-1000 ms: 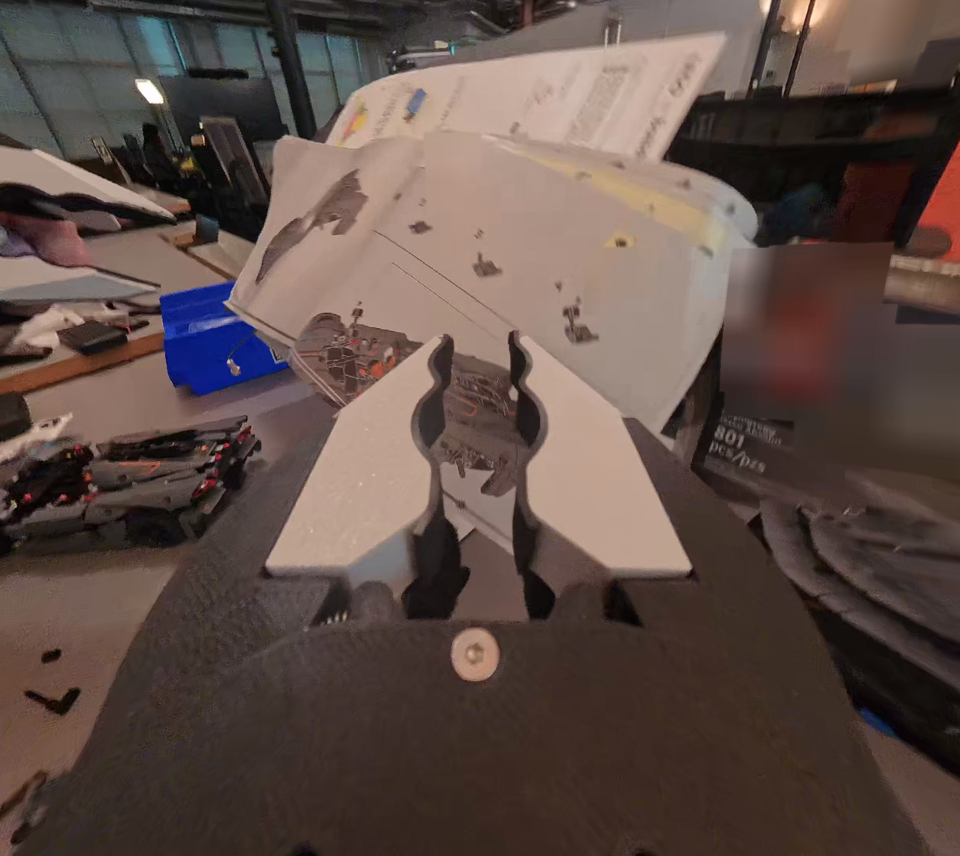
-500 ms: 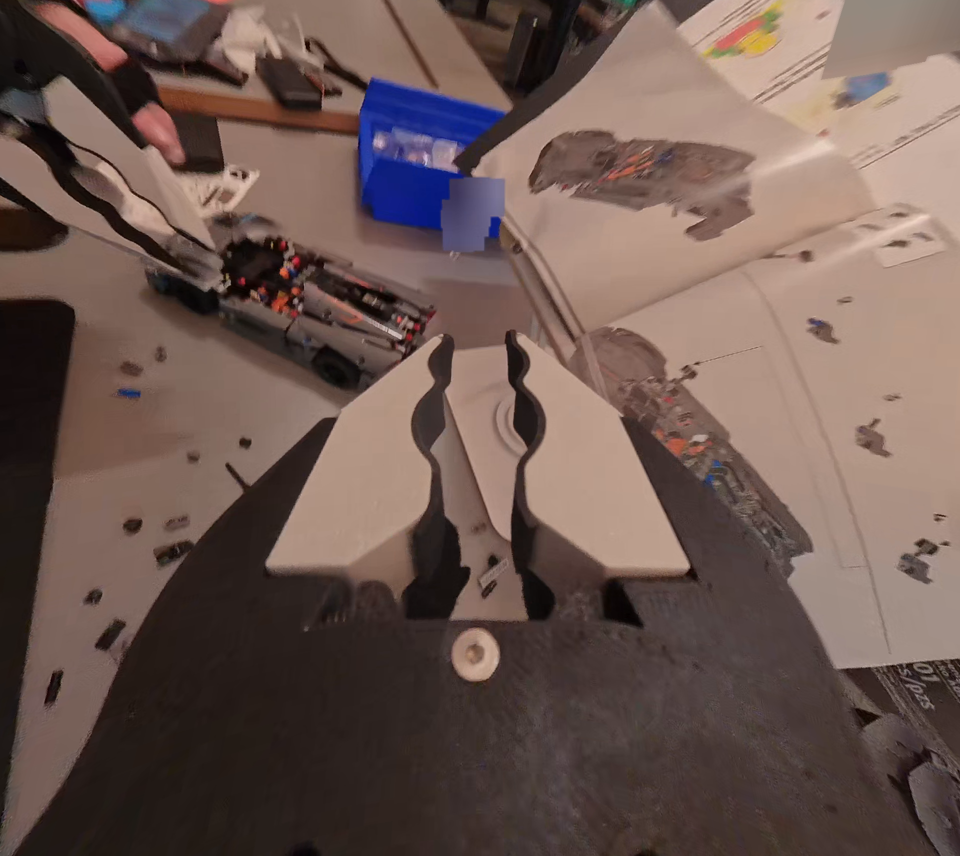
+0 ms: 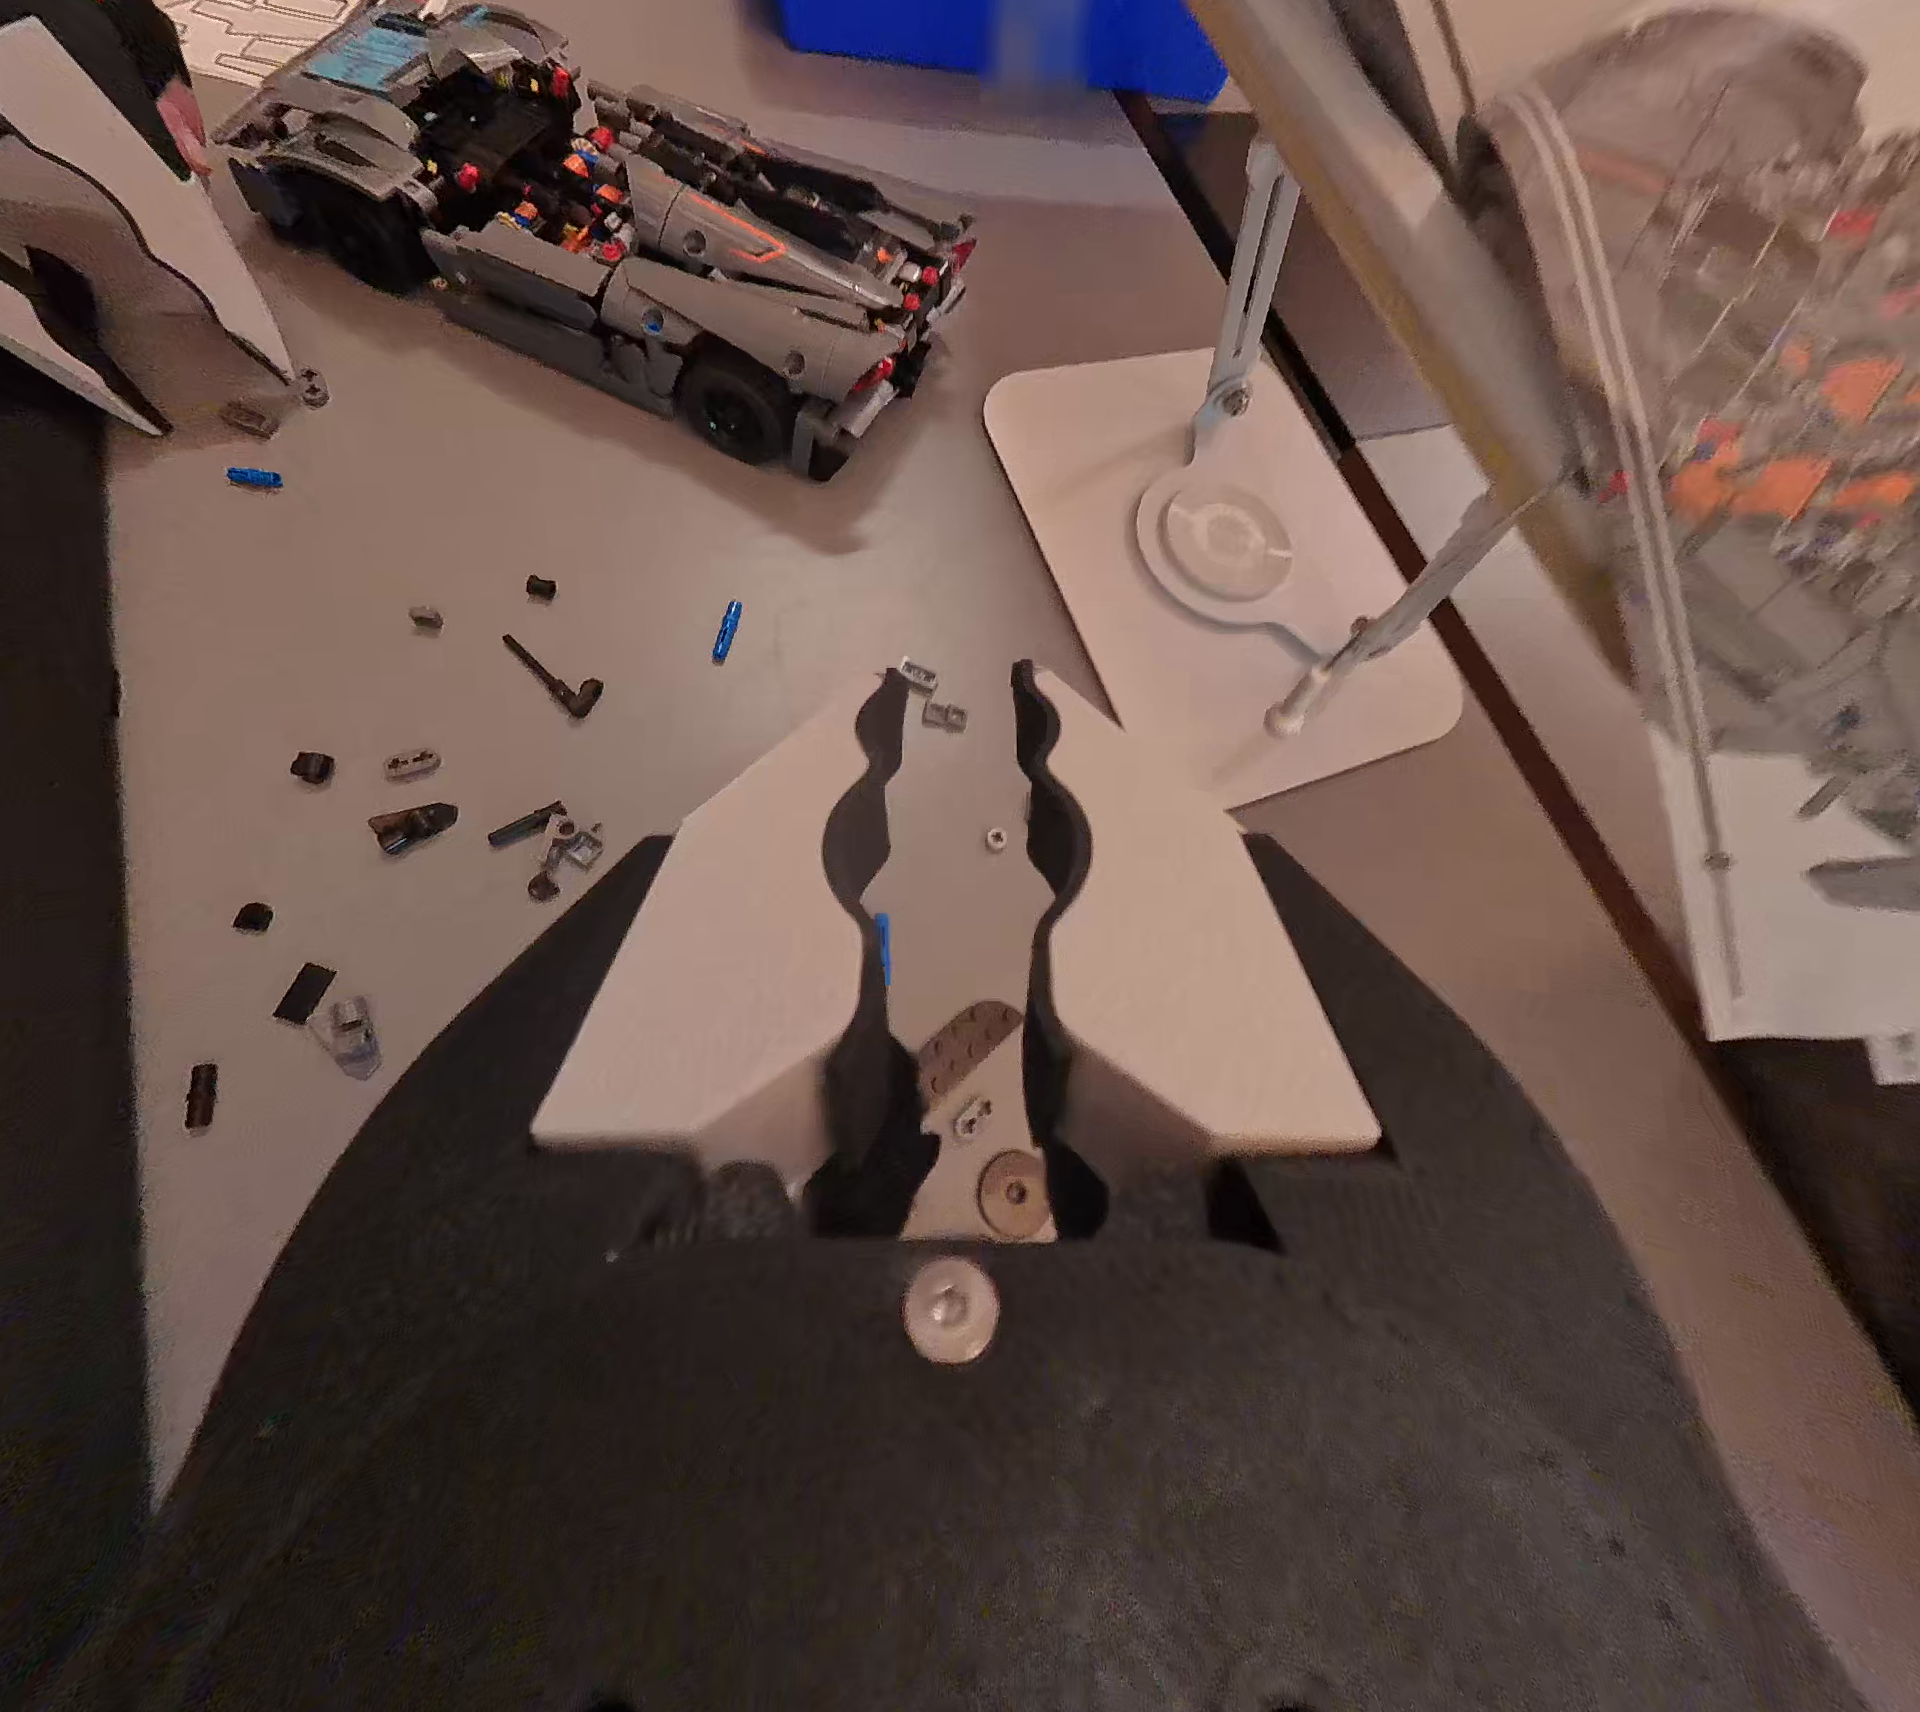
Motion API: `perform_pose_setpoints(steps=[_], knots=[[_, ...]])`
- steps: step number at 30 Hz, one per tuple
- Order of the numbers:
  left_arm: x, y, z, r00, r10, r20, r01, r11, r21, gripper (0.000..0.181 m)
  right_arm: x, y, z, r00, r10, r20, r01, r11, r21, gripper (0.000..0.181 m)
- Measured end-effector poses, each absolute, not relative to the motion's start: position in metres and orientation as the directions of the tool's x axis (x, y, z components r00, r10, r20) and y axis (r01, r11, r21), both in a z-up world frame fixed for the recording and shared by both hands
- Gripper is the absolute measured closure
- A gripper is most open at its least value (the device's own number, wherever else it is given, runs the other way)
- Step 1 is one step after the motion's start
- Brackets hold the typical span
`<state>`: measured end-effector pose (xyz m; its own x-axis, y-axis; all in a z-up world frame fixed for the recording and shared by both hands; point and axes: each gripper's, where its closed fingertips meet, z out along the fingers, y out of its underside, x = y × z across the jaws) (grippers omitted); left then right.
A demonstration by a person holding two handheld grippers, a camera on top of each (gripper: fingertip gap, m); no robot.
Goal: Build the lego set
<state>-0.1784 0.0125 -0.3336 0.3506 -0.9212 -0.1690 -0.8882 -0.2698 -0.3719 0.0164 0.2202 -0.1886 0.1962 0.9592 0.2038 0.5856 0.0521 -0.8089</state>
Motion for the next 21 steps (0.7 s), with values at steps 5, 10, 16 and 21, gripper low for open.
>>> perform_pose_setpoints(steps=[5,10,16,21], knots=[[-0.177,0.018,-0.335,0.389,-0.908,-0.155,-0.867,-0.304,-0.395,0.152,0.027,0.223,-0.211,0.215,0.964,0.156,0.574,0.005,-0.819,0.163],[-0.165,0.022,-0.336,0.388,-0.913,-0.125,-0.856,-0.307,-0.416,0.165,0.032,0.228,-0.222,0.226,0.964,0.141,0.583,-0.018,-0.812,0.163],[-0.148,0.037,-0.337,0.355,-0.923,-0.149,-0.871,-0.269,-0.410,0.181,0.032,0.225,-0.231,0.209,0.968,0.137,0.593,-0.014,-0.805,0.165],[-0.135,0.052,-0.337,0.321,-0.931,-0.173,-0.890,-0.235,-0.390,0.181,0.031,0.223,-0.235,0.202,0.971,0.127,0.595,-0.018,-0.804,0.165]])
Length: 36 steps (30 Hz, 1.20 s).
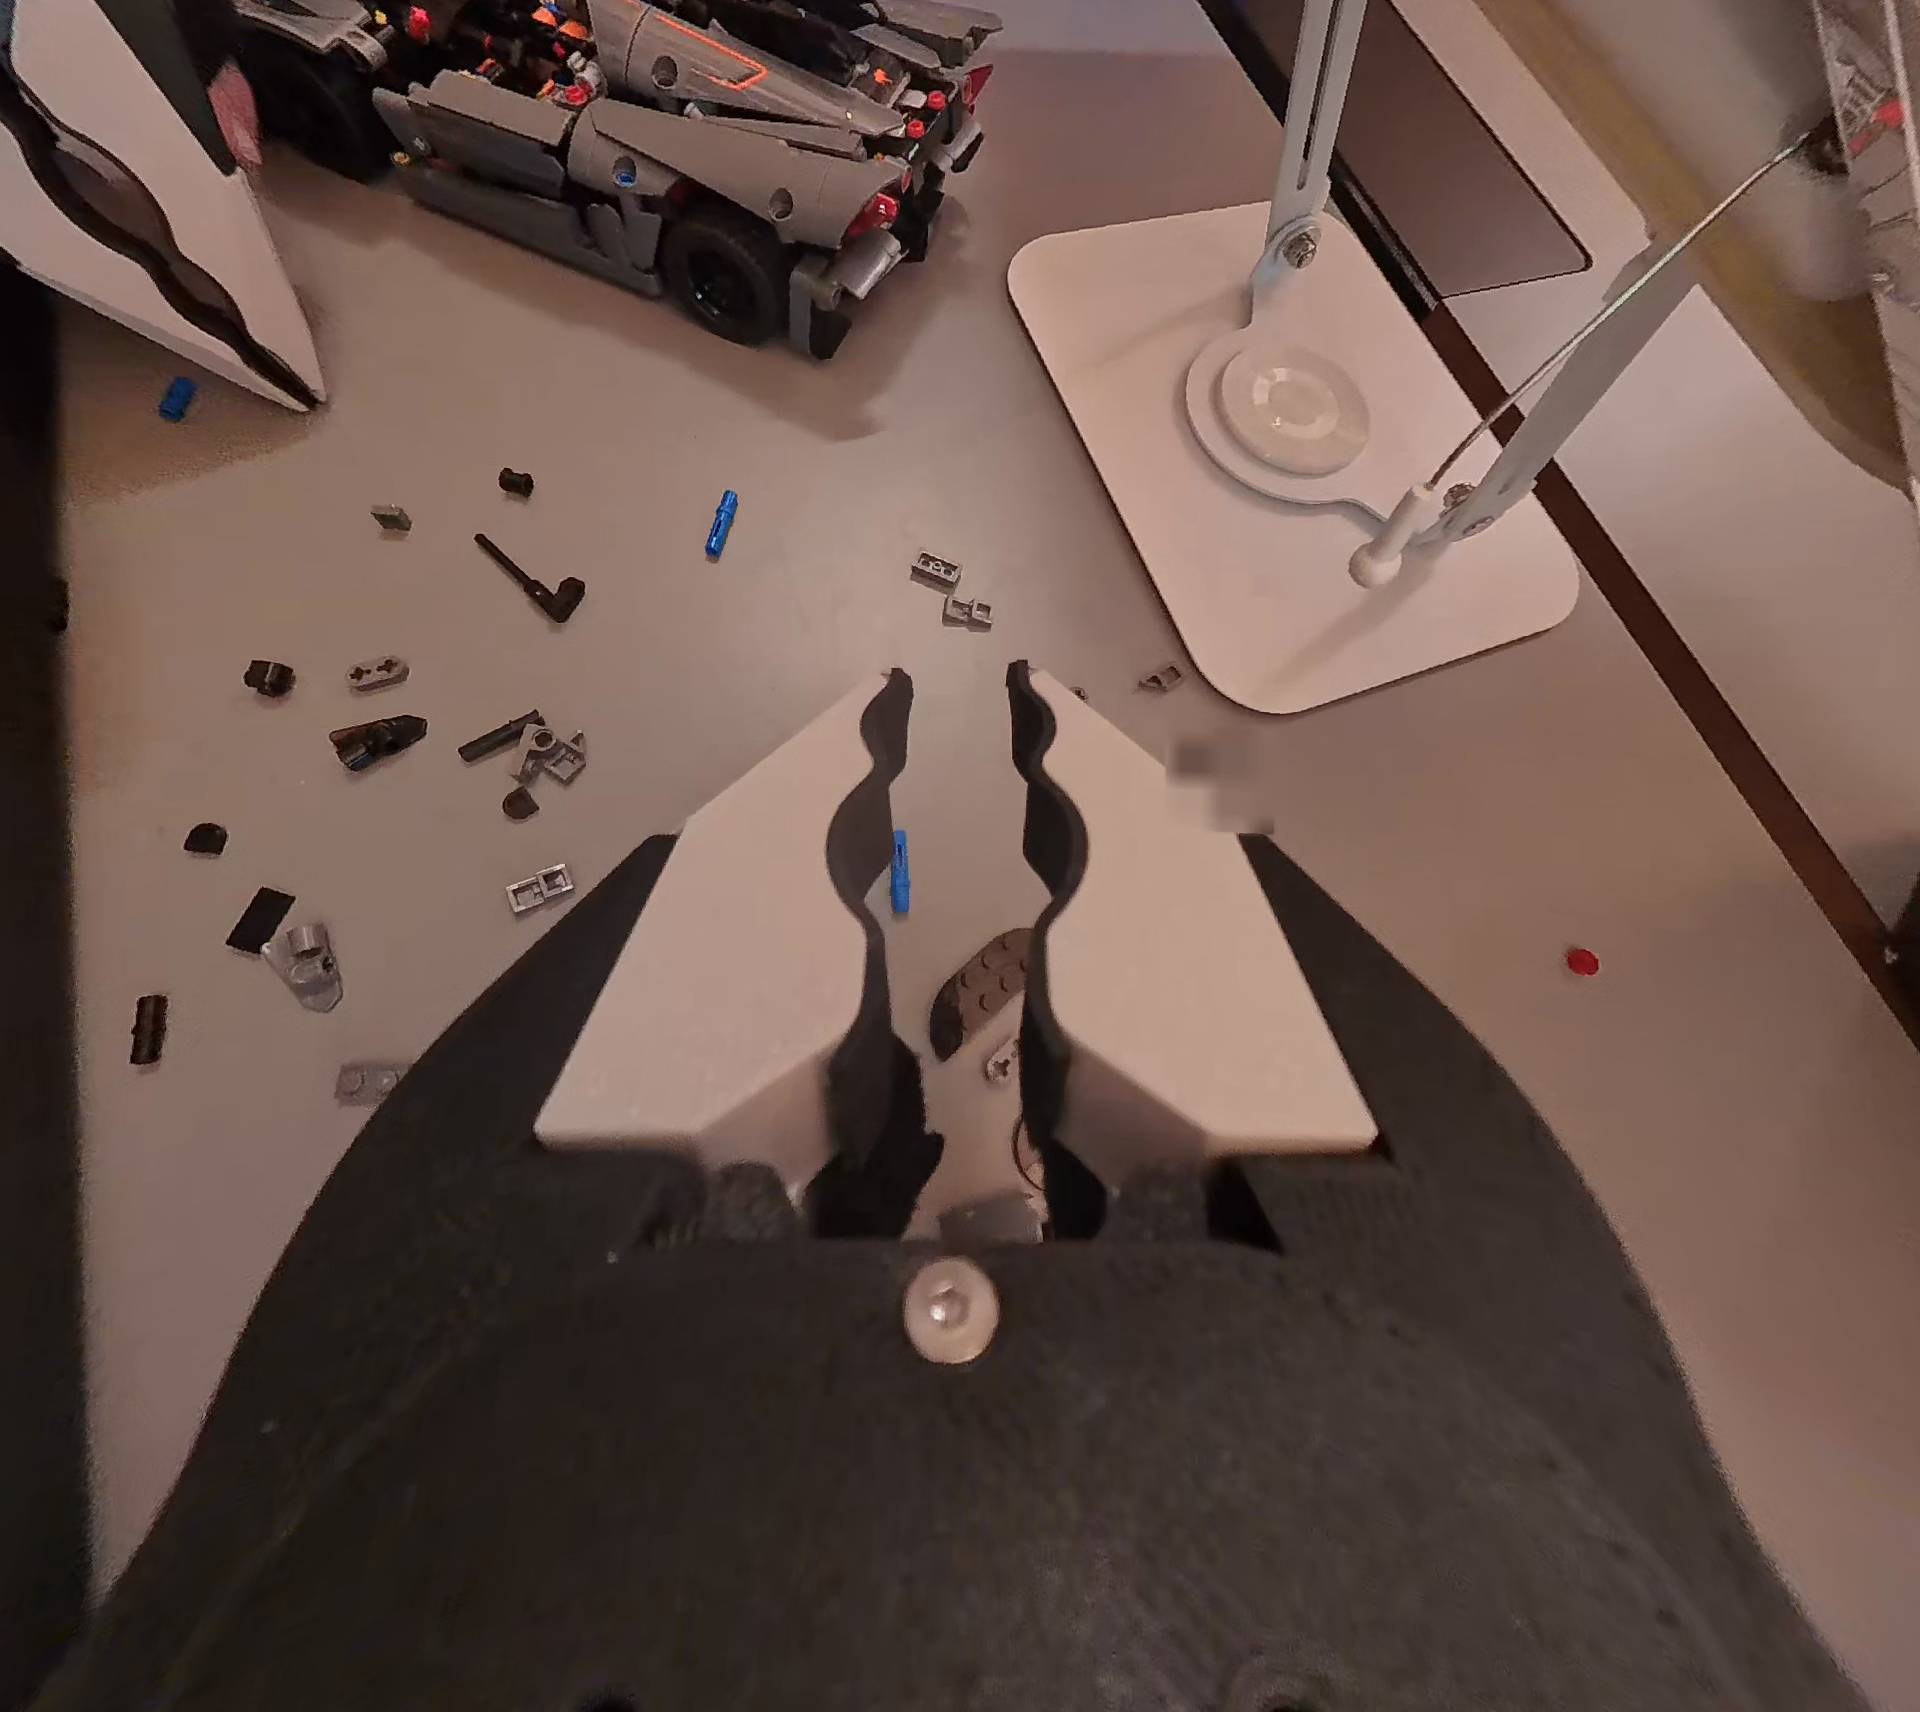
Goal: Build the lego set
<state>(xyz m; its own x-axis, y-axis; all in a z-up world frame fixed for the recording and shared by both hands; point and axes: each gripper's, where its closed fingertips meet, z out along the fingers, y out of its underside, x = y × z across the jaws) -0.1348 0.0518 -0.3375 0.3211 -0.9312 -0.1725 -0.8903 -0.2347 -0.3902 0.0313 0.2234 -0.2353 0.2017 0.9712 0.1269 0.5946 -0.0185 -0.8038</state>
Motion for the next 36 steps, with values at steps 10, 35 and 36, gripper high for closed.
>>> perform_pose_setpoints(steps=[10,35,36], knots=[[-0.090,0.090,-0.335,0.213,-0.951,-0.224,-0.910,-0.109,-0.401,0.163,0.032,0.228,-0.247,0.213,0.971,0.110,0.596,-0.040,-0.802,0.165],[-0.048,0.163,-0.284,0.252,-0.824,-0.508,-0.749,0.166,-0.641,0.148,0.073,0.283,-0.275,0.414,0.904,0.105,0.627,-0.200,-0.753,0.163],[-0.048,0.163,-0.282,0.253,-0.821,-0.512,-0.748,0.170,-0.642,0.149,0.068,0.285,-0.279,0.414,0.903,0.118,0.644,-0.199,-0.738,0.163]])
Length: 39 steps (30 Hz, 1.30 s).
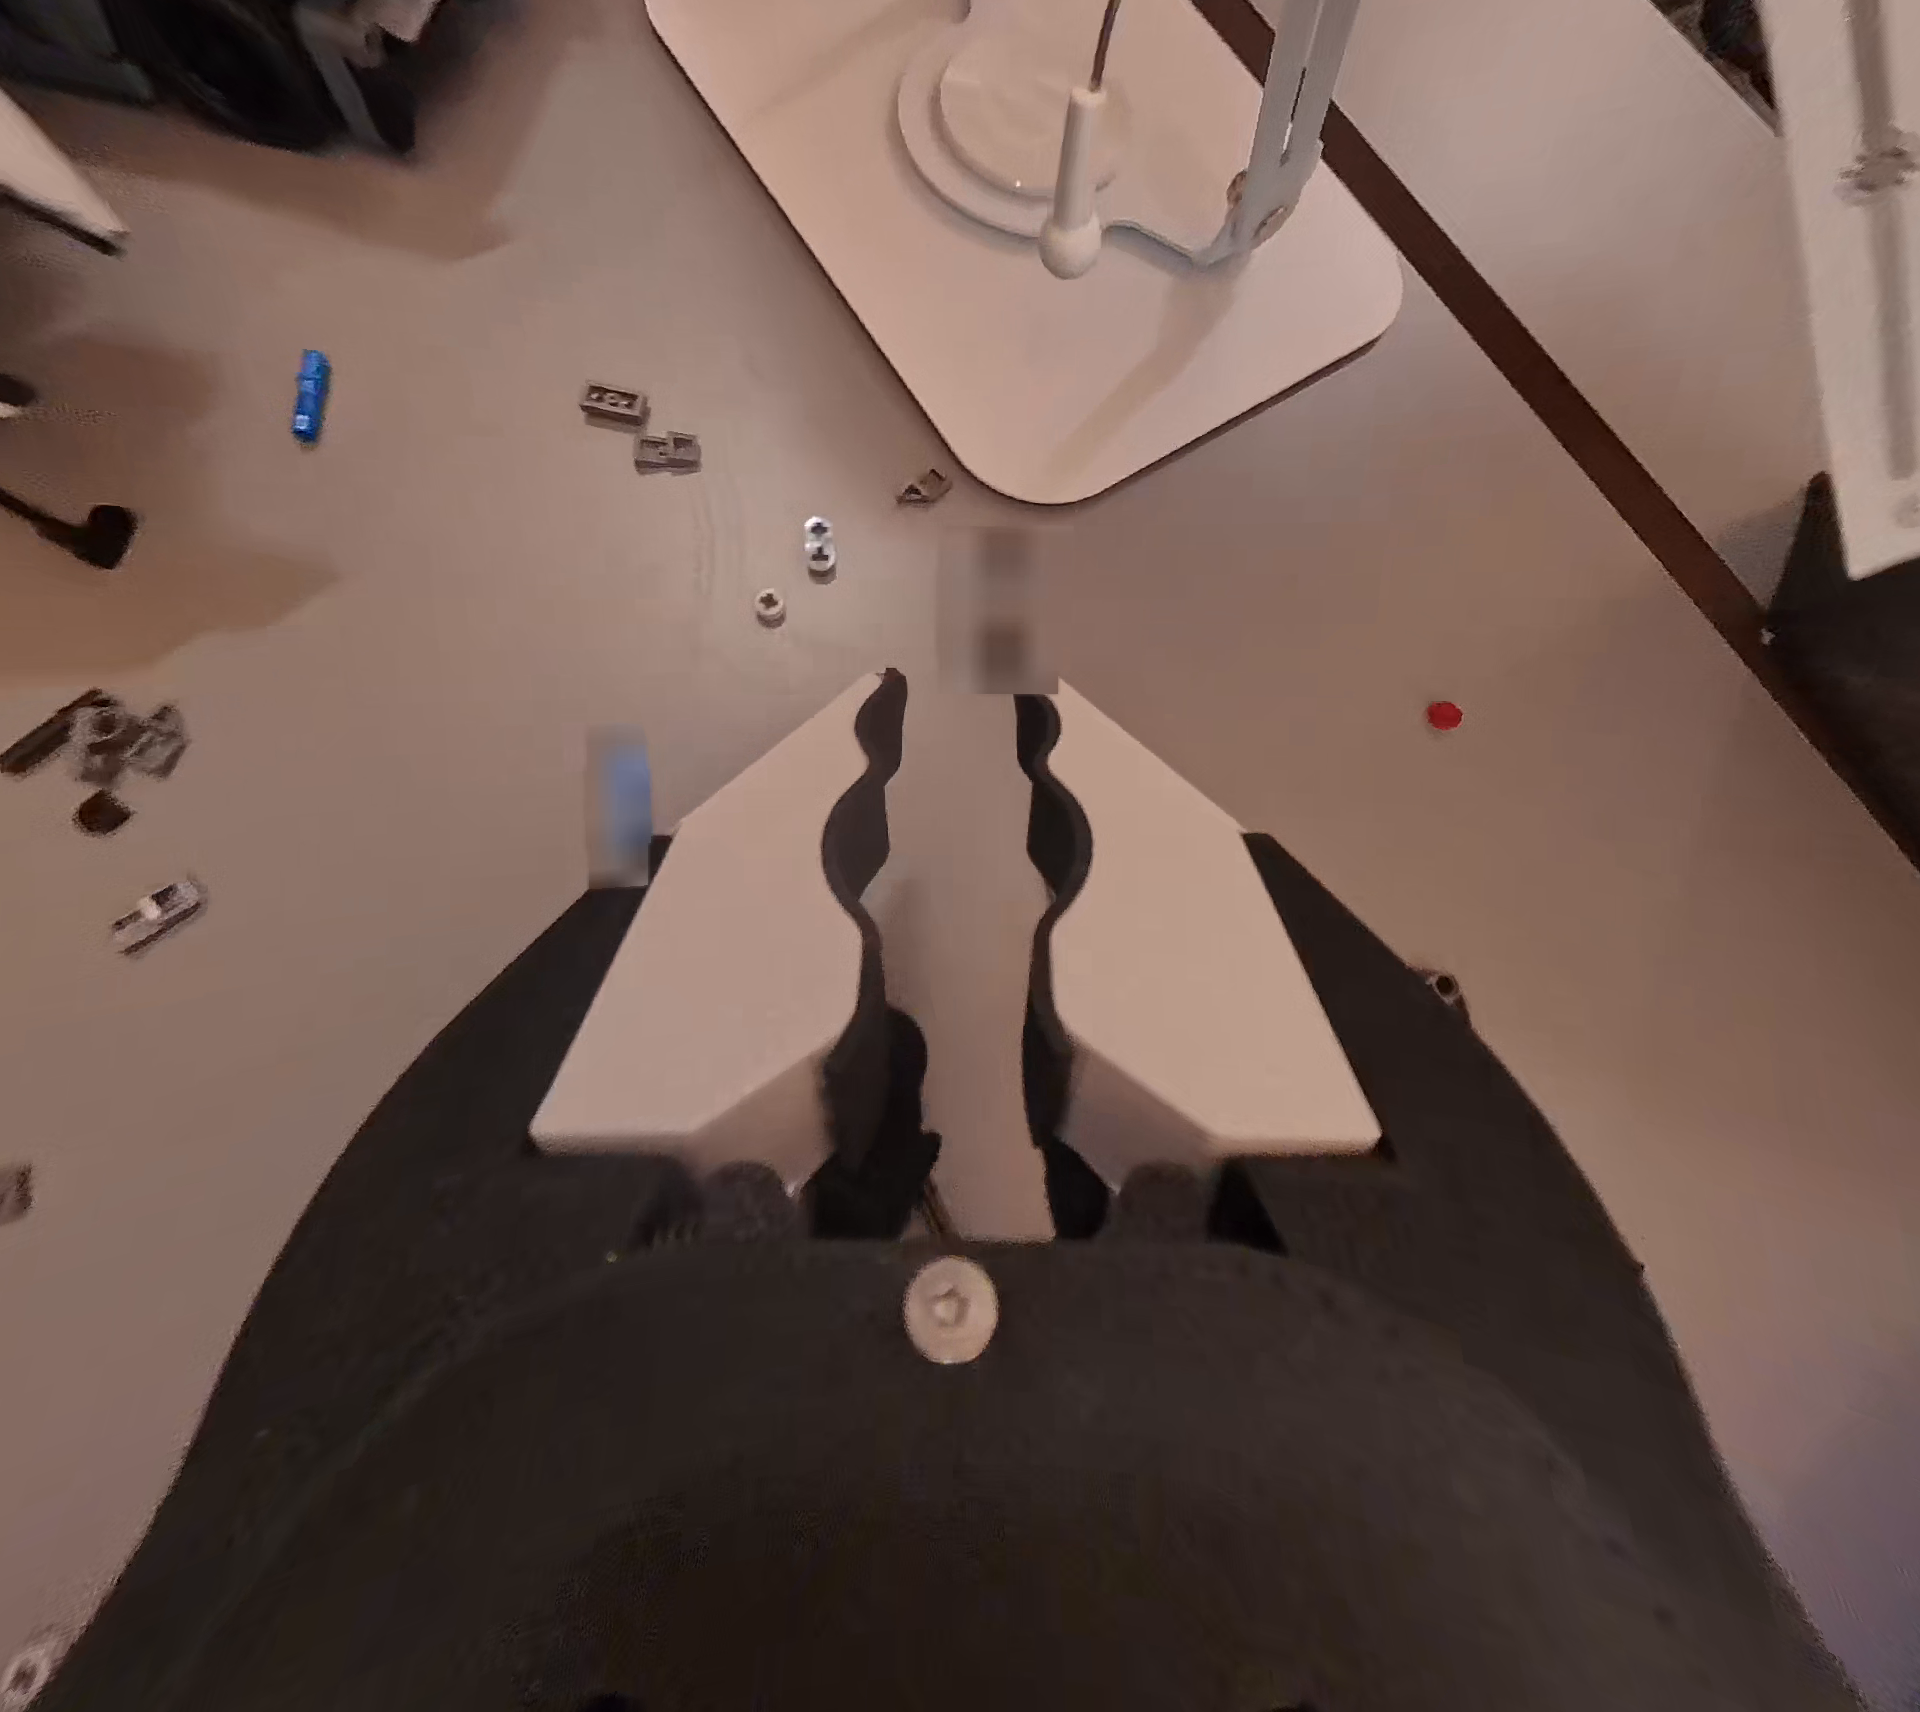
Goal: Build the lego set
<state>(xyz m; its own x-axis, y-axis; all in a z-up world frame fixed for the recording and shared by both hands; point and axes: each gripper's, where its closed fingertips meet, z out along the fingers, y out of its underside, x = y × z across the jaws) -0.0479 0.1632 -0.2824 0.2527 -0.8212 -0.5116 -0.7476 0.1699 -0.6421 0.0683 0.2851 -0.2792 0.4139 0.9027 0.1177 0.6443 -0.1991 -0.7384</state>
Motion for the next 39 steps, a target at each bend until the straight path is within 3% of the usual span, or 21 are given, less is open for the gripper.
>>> perform_pose_setpoints(steps=[11,15,17,27,39], knots=[[-0.044,0.158,-0.282,0.238,-0.826,-0.511,-0.735,0.191,-0.651,0.152,0.057,0.314,-0.332,0.436,0.887,0.153,0.769,-0.279,-0.575,0.164],[-0.044,0.158,-0.280,0.244,-0.830,-0.502,-0.723,0.189,-0.664,0.153,0.052,0.314,-0.334,0.441,0.891,0.105,0.746,-0.299,-0.595,0.167],[-0.044,0.158,-0.281,0.244,-0.834,-0.495,-0.721,0.185,-0.667,0.153,0.050,0.313,-0.335,0.434,0.896,0.097,0.745,-0.297,-0.597,0.179],[-0.051,0.166,-0.273,0.303,-0.805,-0.509,-0.714,0.162,-0.681,0.152,0.054,0.297,-0.320,0.401,0.912,0.085,0.744,-0.270,-0.612,0.180],[-0.049,0.170,-0.255,0.344,-0.740,-0.578,-0.691,0.218,-0.689,0.146,-0.011,0.191,-0.248,0.119,0.991,-0.064,0.588,-0.122,-0.799,0.180]])
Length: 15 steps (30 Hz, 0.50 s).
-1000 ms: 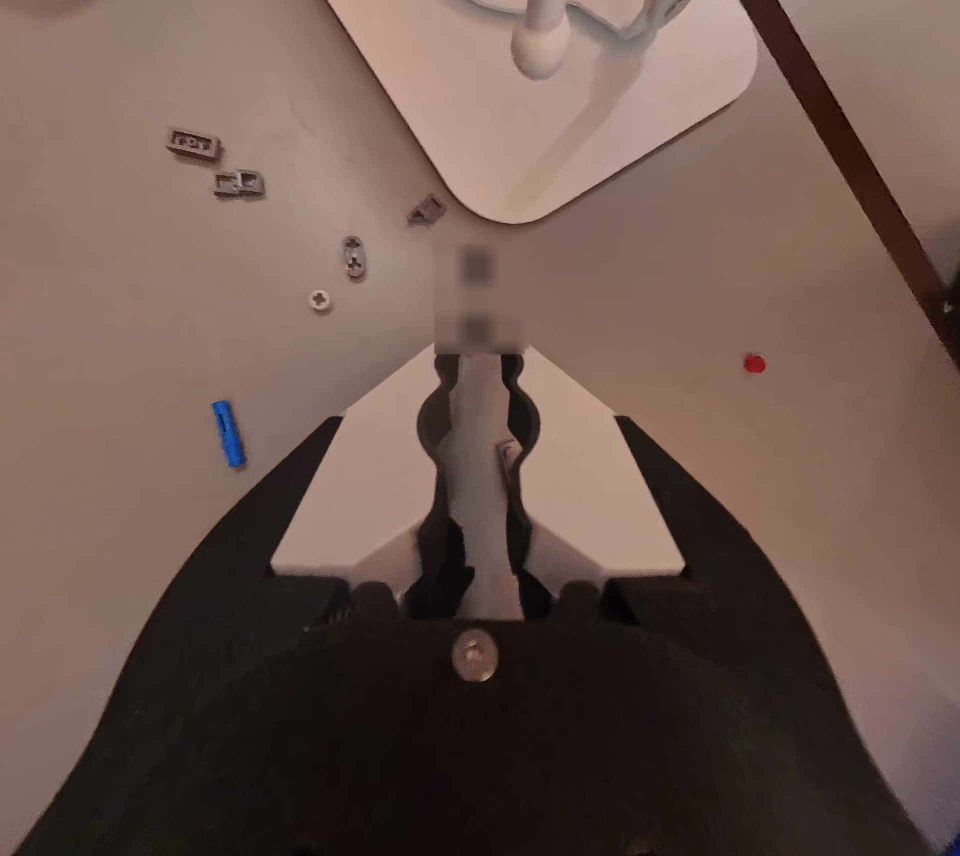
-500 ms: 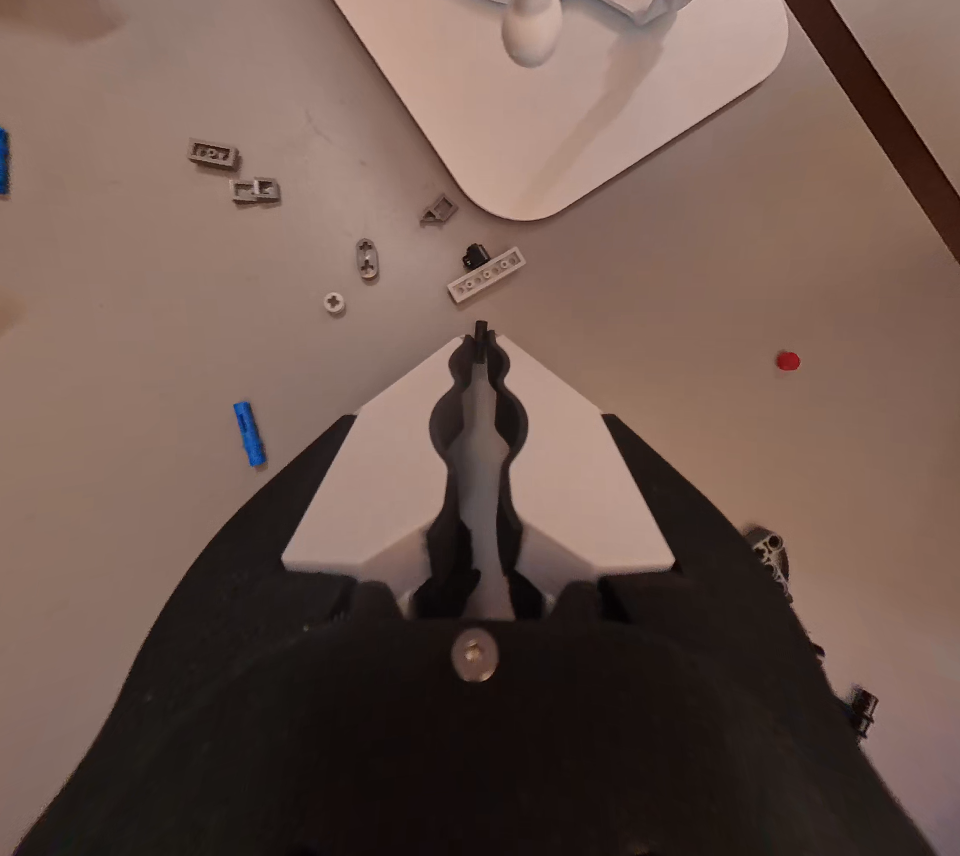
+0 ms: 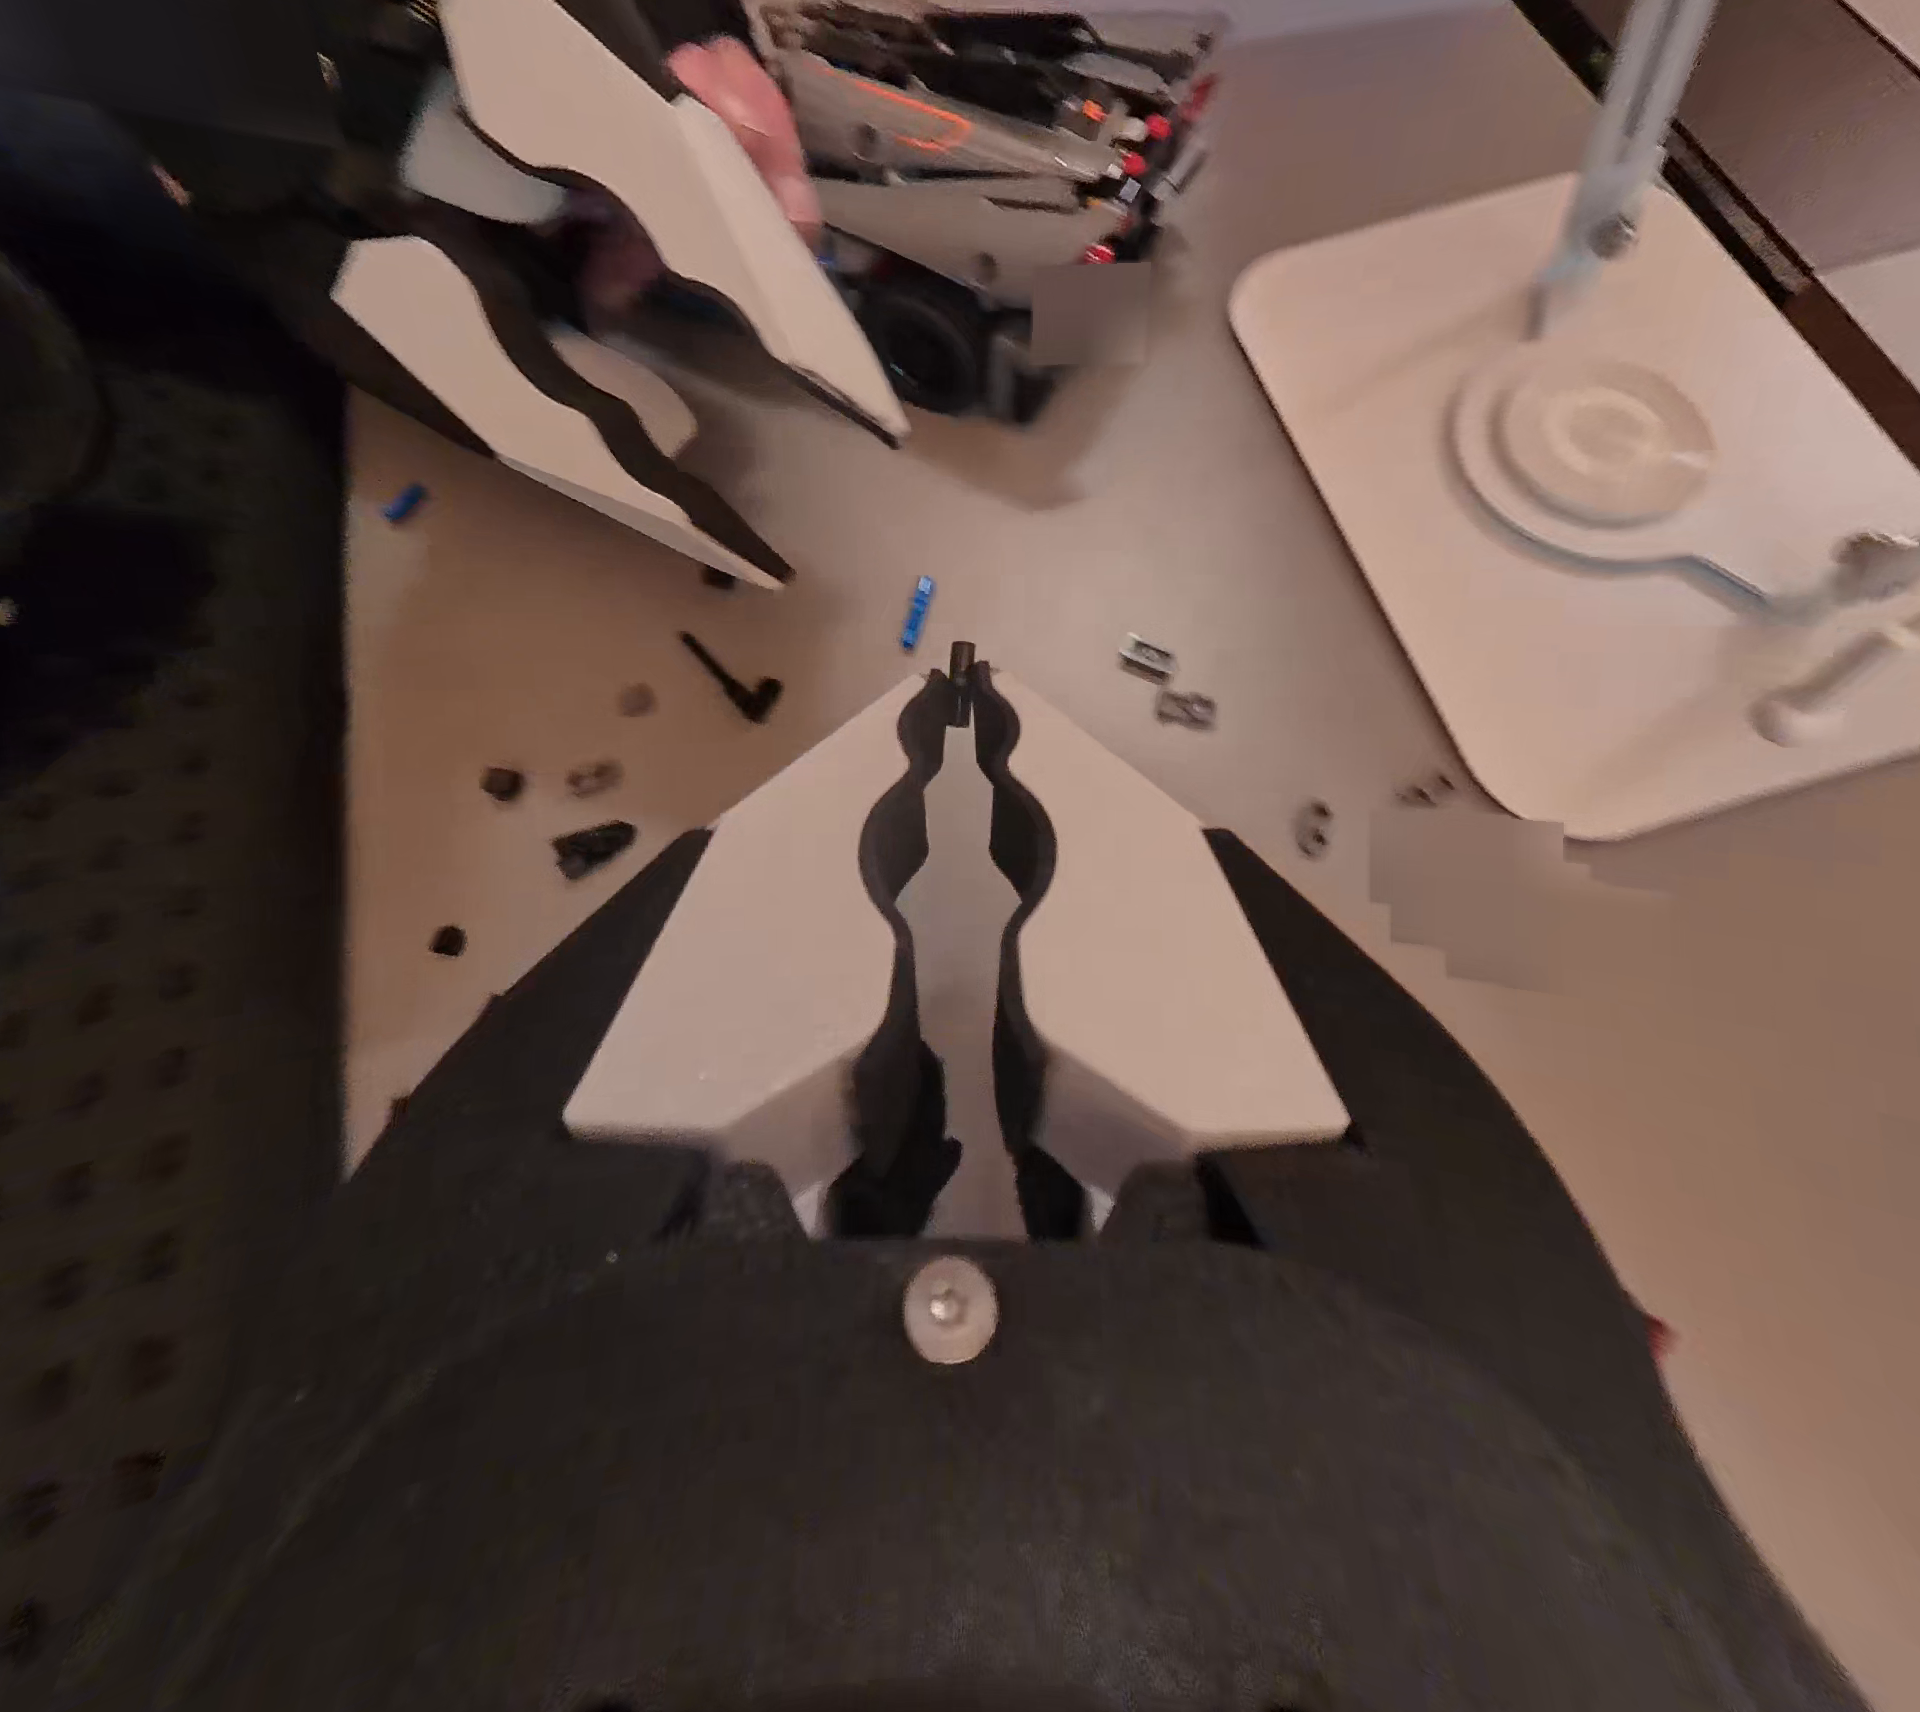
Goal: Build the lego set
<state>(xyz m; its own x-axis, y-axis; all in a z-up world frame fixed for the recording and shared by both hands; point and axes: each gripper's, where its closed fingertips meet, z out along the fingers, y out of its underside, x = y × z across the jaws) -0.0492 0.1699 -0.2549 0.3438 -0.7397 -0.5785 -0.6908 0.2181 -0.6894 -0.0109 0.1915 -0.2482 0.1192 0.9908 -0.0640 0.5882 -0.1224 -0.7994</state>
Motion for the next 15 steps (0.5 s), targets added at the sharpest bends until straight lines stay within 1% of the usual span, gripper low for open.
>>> perform_pose_setpoints(steps=[3,8,12,15], knots=[[-0.047,0.167,-0.251,0.333,-0.725,-0.603,-0.689,0.249,-0.680,0.145,-0.027,0.169,-0.246,0.047,0.991,-0.123,0.554,-0.128,-0.822,0.180],[-0.043,0.163,-0.248,0.295,-0.688,-0.663,-0.711,0.306,-0.633,0.143,-0.044,0.146,-0.241,-0.046,0.974,-0.222,0.509,-0.168,-0.844,0.180],[-0.039,0.159,-0.248,0.262,-0.665,-0.699,-0.722,0.345,-0.599,0.152,-0.051,0.137,-0.240,-0.088,0.960,-0.266,0.490,-0.191,-0.851,0.180],[-0.037,0.156,-0.250,0.248,-0.664,-0.705,-0.722,0.358,-0.592,0.165,-0.054,0.136,-0.236,-0.097,0.947,-0.307,0.455,-0.232,-0.860,0.180]])
